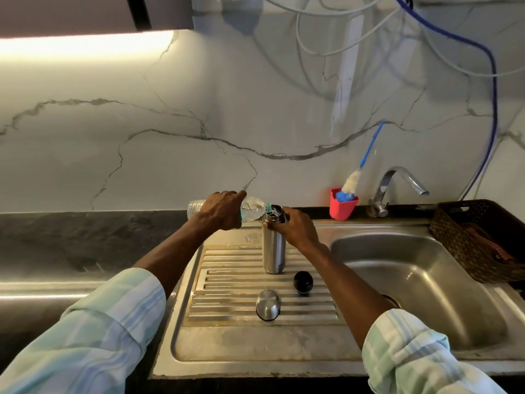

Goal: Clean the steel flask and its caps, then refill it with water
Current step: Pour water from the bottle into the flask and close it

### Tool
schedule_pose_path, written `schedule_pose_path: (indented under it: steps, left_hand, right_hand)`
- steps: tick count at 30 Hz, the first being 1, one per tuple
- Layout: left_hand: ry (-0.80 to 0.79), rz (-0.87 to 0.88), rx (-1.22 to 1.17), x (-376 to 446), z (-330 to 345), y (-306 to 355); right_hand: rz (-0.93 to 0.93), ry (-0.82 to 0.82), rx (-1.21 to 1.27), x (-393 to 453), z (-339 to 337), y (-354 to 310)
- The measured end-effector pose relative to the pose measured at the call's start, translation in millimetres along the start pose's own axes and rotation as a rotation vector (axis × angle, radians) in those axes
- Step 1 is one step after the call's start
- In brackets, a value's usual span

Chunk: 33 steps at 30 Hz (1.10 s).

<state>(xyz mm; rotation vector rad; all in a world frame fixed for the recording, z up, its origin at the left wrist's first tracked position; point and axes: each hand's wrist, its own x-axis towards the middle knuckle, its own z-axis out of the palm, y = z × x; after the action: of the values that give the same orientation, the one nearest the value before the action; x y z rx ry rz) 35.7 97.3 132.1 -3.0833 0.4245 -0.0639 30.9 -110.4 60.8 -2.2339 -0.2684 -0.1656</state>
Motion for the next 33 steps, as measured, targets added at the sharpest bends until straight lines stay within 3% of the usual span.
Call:
schedule_pose_path:
  steps: [33]
  left_hand:
    - [0.007, 0.028, 0.069, 5.7, -1.5, 0.0]
  right_hand:
    - [0.003, 0.006, 0.016, 6.4, 5.2, 10.5]
